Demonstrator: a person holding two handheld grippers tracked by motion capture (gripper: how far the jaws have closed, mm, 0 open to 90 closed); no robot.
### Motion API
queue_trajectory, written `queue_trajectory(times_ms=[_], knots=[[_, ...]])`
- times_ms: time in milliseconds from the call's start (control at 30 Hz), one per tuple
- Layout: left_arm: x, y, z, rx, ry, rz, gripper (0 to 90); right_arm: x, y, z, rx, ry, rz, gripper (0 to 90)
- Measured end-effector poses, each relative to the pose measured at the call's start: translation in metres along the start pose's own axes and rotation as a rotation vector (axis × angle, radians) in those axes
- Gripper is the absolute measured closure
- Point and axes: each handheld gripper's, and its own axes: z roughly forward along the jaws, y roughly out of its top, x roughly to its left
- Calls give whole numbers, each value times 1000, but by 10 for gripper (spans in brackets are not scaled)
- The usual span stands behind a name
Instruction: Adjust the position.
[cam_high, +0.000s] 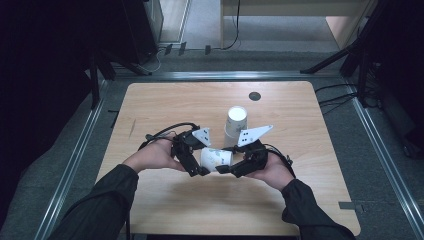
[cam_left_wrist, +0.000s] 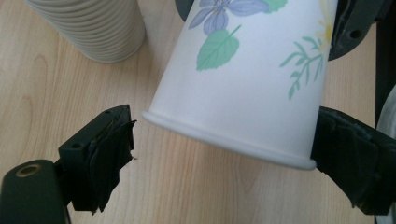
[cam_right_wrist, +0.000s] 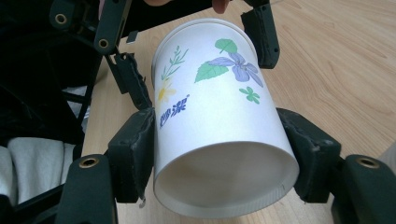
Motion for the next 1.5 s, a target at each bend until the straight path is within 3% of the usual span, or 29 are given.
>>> queue_trajectory(times_ms=[133, 267, 367, 667, 867, 1200, 1500], knots=[[2, -9, -2, -73, -23, -40, 88, 0, 1, -5, -6, 1, 10, 333], [3, -18, -1, -119, -23, -82, 88, -1, 1, -9, -12, 9, 6, 333], [2, -23, 1, -145, -7, -87, 86, -1, 1, -12, -11, 9, 1, 333], [0, -37, 6, -257, -45, -162, 86, -2, 1, -15, -19, 14, 5, 333], [-7, -40, 9, -298, -42, -174, 86, -1, 2, -17, -20, 21, 5, 333], [-14, -45, 4, -391, -84, -202, 86, 1, 2, -18, -21, 49, -4, 333], [-14, -46, 9, -418, -111, -169, 92, 4, 2, -14, -13, 73, -6, 333]])
